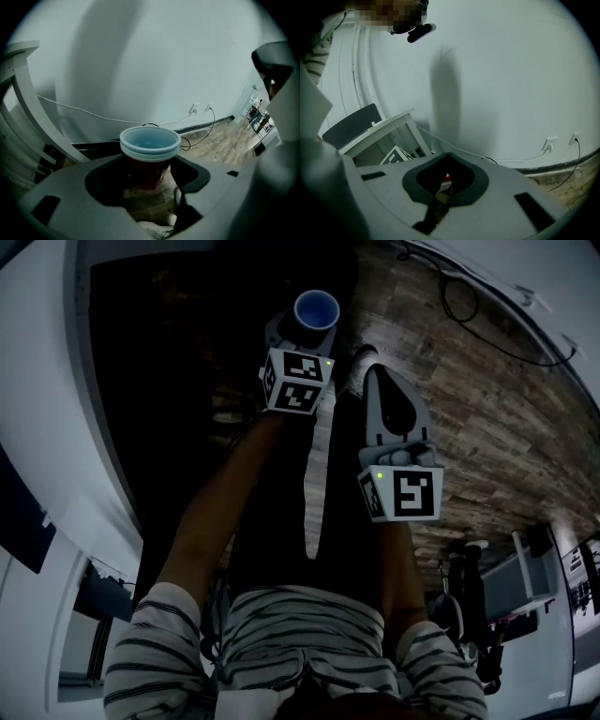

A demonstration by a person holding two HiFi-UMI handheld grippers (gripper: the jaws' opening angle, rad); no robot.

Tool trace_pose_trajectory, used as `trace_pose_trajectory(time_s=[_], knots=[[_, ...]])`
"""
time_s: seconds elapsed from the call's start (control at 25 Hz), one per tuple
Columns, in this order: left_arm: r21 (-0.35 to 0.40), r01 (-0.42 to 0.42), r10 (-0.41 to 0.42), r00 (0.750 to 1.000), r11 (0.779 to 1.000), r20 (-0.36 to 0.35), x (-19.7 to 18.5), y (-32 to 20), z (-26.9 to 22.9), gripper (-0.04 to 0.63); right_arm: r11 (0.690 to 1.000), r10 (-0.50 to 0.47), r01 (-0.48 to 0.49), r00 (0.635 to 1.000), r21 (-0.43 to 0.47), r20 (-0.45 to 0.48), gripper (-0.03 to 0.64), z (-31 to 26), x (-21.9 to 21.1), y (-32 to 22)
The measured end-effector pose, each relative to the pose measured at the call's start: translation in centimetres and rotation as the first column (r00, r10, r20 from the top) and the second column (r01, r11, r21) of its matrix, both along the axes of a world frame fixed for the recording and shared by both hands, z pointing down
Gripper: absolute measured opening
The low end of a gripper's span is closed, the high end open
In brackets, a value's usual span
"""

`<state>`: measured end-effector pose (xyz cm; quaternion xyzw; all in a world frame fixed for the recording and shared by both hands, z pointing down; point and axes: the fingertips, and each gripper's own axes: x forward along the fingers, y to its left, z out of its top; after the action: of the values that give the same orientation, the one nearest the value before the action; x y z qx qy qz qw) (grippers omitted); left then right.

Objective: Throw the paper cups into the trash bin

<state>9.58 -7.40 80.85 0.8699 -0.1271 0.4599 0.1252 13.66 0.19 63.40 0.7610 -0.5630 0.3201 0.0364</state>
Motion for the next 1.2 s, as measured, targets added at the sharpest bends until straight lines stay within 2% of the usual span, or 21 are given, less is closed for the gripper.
trace_pose_trajectory(time_s=[0.24,1.2], knots=[[-0.022,-0.009,0.01,1.0,1.0,0.022,0.3,-0.1,2.0,0.299,1.0,0.009,-0.009,1.0,-0.008,0.005,0.011,0.9,0.3,0.2],[-0.032,-0.082,0.085,0.991,0.996,0.106,1.2,-2.0,9.1,0.299,0.998,0.06,-0.058,0.997,-0.035,0.041,0.011,4.3,0.4,0.5]])
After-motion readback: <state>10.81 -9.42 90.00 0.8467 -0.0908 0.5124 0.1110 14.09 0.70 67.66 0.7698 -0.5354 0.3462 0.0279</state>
